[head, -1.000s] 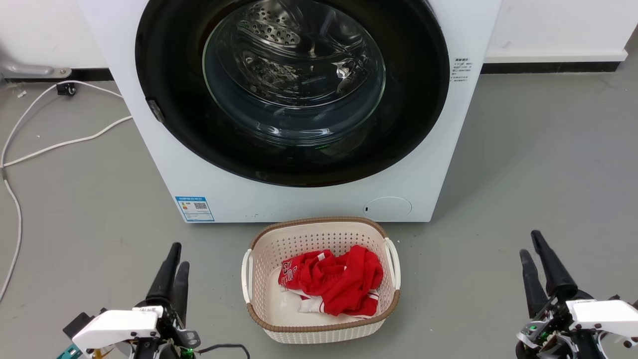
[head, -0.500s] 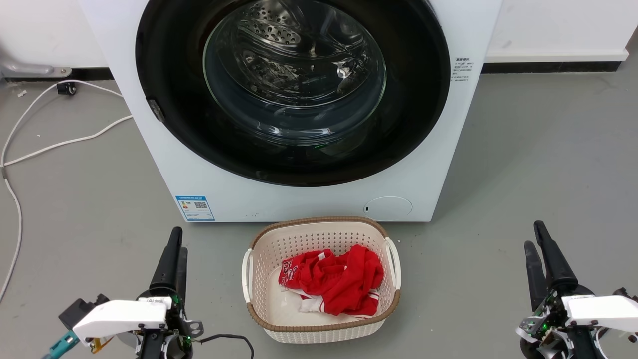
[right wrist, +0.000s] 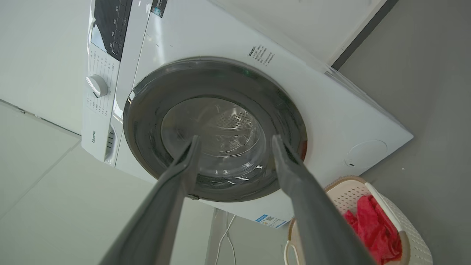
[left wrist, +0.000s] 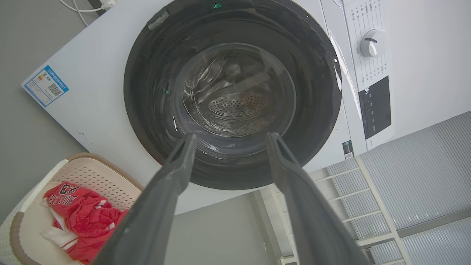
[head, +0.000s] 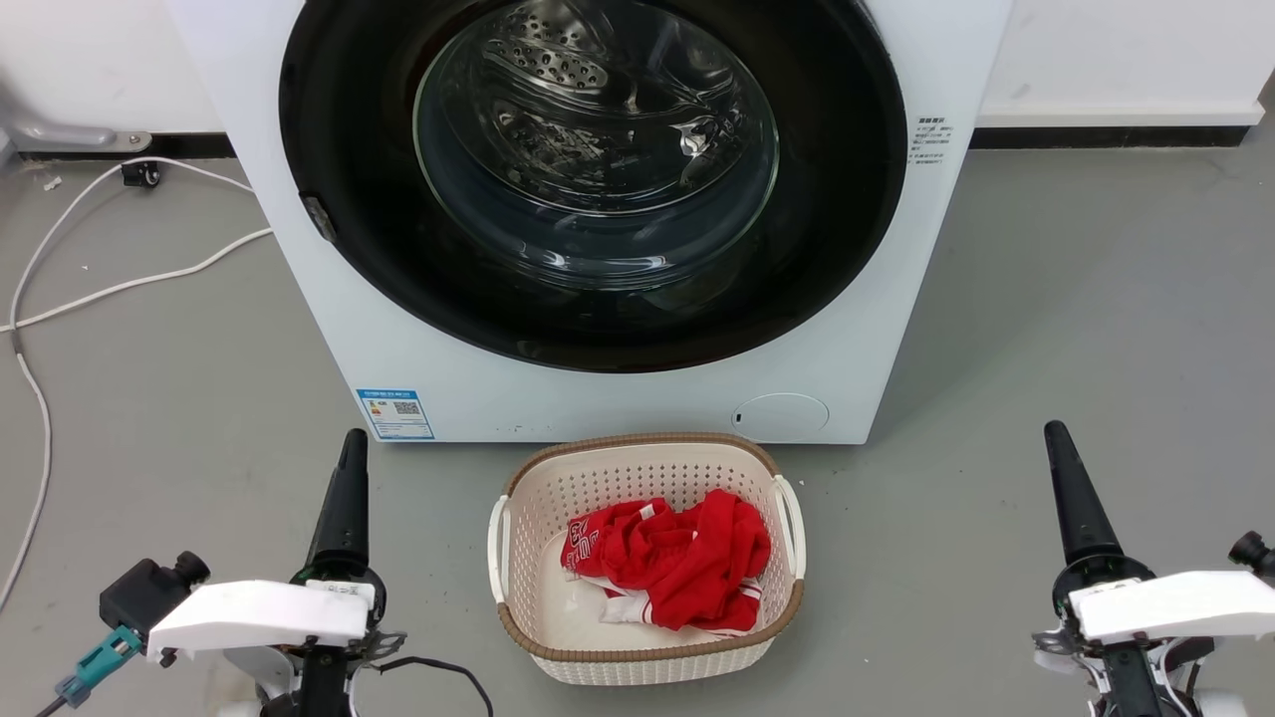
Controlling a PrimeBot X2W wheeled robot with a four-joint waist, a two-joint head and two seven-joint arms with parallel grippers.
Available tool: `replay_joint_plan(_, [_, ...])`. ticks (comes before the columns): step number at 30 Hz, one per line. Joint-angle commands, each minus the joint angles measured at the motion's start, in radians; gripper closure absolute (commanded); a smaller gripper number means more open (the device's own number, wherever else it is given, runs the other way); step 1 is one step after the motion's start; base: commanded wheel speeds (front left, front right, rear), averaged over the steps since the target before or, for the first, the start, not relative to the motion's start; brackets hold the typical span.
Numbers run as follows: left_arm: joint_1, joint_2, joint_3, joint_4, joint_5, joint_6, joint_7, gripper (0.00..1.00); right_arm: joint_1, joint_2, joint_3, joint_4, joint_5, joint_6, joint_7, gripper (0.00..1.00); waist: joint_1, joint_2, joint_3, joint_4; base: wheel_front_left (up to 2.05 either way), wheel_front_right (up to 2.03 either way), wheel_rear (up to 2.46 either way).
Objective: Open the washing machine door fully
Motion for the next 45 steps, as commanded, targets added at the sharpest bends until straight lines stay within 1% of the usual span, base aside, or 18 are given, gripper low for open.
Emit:
replay_joint_plan(1, [-0.015, 0.003, -0.002, -0.021, 0.037, -0.002, -0.009, 0.0, -0.007, -0.002, 0.003, -0.024, -0.042, 0.001, -0.008, 0.0, 0.0, 0.0, 0.0, 0.0, 0.0, 0.0, 0.0])
replay_joint_plan(7, [-0.015, 0.003, -0.004, -0.032, 0.174, -0.002, -0.031, 0.0, 0.003, -0.002, 0.012, -0.049, -0.228, 0.001, -0.03, 0.0, 0.0, 0.0, -0.001, 0.003, 0.0, 0.0, 0.0])
replay_joint_plan(13, [-0.015, 0.005, -0.011, -0.036, 0.304, -0.002, -0.052, 0.0, 0.015, -0.002, 0.018, -0.055, -0.358, 0.001, -0.051, 0.0, 0.0, 0.0, -0.003, 0.006, 0.0, 0.0, 0.0])
replay_joint_plan(18, [-0.01, 0.018, -0.02, -0.036, 0.421, -0.002, -0.068, 0.0, 0.022, -0.002, 0.023, -0.054, -0.462, 0.001, -0.063, 0.0, 0.0, 0.0, -0.004, 0.007, 0.0, 0.0, 0.0])
replay_joint_plan(22, [-0.009, 0.028, -0.029, -0.035, 0.504, 0.009, -0.079, 0.0, 0.024, -0.002, 0.024, -0.057, -0.543, 0.001, -0.066, 0.0, 0.0, 0.0, -0.005, 0.008, 0.0, 0.0, 0.0])
replay_joint_plan(29, [-0.003, 0.044, -0.047, -0.037, 0.621, 0.038, -0.1, 0.0, 0.029, -0.002, 0.027, -0.061, -0.648, 0.002, -0.07, 0.0, 0.0, 0.0, -0.005, 0.011, 0.0, 0.0, 0.0])
replay_joint_plan(45, [-0.009, 0.089, -0.105, -0.041, 0.814, 0.088, -0.142, 0.0, 0.033, -0.002, 0.025, -0.052, -0.835, 0.002, -0.073, 0.0, 0.0, 0.0, -0.005, 0.02, 0.0, 0.0, 0.0])
